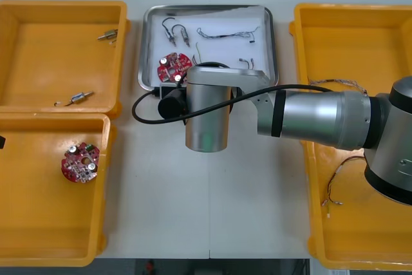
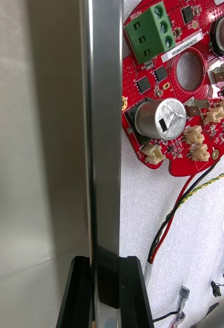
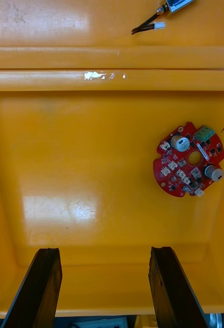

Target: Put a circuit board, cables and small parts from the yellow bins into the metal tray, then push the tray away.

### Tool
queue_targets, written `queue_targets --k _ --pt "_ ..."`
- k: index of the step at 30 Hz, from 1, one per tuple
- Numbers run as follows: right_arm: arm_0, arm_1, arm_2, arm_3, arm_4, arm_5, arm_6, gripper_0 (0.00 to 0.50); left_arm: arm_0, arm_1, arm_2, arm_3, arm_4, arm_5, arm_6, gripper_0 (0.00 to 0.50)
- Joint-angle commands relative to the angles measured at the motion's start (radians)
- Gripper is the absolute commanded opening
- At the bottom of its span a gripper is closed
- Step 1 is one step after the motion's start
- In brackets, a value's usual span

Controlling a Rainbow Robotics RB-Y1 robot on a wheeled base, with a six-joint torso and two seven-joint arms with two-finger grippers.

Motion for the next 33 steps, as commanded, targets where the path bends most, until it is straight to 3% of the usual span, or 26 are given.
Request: queue_targets --k 1,6,21,22,23,24,25,33 --pt "-0.061 0.029 -0.045 0.046 0.016 -0.062 0.042 0.000 -0.020 0.029 0.024 -0.019 0.008 0.002 -0.090 0.500" --pt "-0.069 0.029 -0.063 0.116 0.017 -0.151 0.067 0.000 -0.020 0.029 0.024 -0.019 0.008 0.002 -0.090 0.500" --pt "-0.077 0.064 -0.118 0.250 0.016 -0.266 0.091 0.000 -0.020 0.029 0.024 -0.019 0.008 0.002 -0.090 0.500" --pt "-0.077 0.066 -0.118 0.248 0.014 -0.266 0.085 0.062 -0.020 0.029 0.024 -0.019 0.008 0.002 -0.090 0.500" --pt "-0.077 0.066 -0.118 0.250 0.010 -0.266 0.084 0.171 -0.020 0.029 0.024 -0.019 0.008 0.002 -0.090 0.500" --pt "-0.077 0.066 -0.123 0.250 -0.001 -0.265 0.084 0.407 -0.020 0.029 0.024 -0.019 0.008 0.002 -0.090 0.500" --pt "-0.077 0.064 -0.134 0.250 -0.012 -0.263 0.087 0.500 -0.020 0.029 0.024 -0.019 0.008 0.002 -0.090 0.500" --pt "-0.075 0.058 -0.204 0.165 -0.098 -0.133 0.102 0.500 -0.020 0.029 0.024 -0.019 0.008 0.002 -0.090 0.500"
